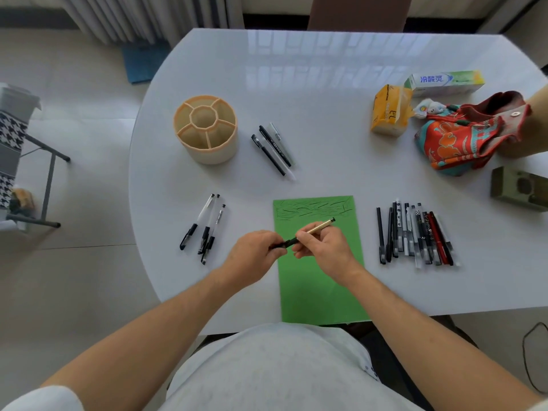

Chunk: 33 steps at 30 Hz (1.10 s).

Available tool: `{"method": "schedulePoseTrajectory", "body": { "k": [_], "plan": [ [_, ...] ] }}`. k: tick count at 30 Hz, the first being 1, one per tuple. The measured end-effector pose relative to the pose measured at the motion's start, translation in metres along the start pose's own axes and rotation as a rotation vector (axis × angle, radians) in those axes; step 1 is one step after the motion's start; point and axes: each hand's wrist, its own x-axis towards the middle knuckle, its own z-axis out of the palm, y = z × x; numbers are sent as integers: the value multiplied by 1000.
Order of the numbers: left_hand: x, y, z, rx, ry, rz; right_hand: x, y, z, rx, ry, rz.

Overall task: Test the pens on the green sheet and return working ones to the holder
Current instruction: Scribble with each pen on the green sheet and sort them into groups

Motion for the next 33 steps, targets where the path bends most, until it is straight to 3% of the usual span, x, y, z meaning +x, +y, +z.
{"method": "schedulePoseTrajectory", "body": {
  "k": [8,11,14,16,18,28,31,33],
  "plan": [
    [-22,-20,-6,21,88,-116,10,8,36,-113,-38,3],
    [-24,-30,-14,-45,172,-289,36,-8,46,-234,-101,-2],
    [-31,-47,-21,-71,229,-465,74,-26,49,-245,65,-28],
    [-42,-60,-24,-47,235,-561,98,-36,43,-427,246,-111],
    [-54,-71,-25,-17,226,-633,120,-43,35,-635,304,-174],
    [-67,-78,-15,139,135,-721,181,-48,48,-1251,268,-168],
    [-64,-77,-17,191,118,-737,178,-52,49,-1284,249,-141],
    [-60,-75,-20,189,136,-718,166,-55,43,-1152,243,-133]
  ]
}}
